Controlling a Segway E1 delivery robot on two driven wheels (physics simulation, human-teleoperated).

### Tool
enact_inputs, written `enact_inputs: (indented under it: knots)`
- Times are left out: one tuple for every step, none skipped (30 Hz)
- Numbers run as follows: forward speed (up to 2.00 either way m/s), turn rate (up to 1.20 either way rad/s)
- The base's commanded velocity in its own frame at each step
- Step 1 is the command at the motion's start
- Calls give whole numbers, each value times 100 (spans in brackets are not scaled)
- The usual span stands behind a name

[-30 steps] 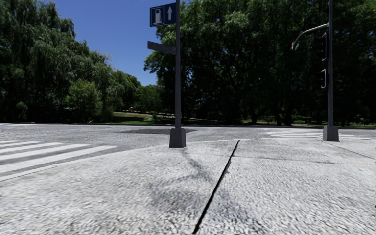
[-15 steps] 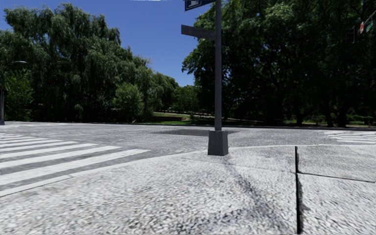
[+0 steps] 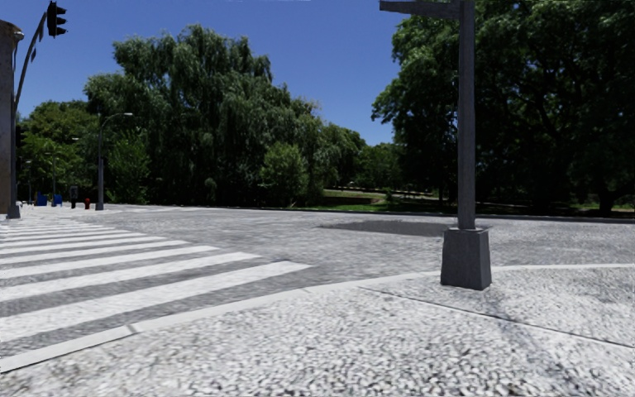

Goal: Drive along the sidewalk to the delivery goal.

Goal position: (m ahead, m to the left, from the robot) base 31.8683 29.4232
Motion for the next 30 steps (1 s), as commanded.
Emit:
enact_inputs:
  knots:
    - [179,60]
    - [179,60]
    - [179,60]
    - [179,60]
    - [179,60]
    - [179,60]
    - [179,60]
    - [179,60]
    - [179,60]
    - [171,60]
    - [171,60]
    - [166,60]
    - [165,60]
    - [164,60]
    - [164,60]
    - [163,60]
    - [161,60]
    - [159,60]
    - [159,60]
    - [156,60]
    - [154,60]
    - [152,60]
    - [152,60]
    - [151,60]
    - [150,60]
    - [150,60]
    - [150,60]
    - [150,60]
    - [149,60]
    - [148,60]
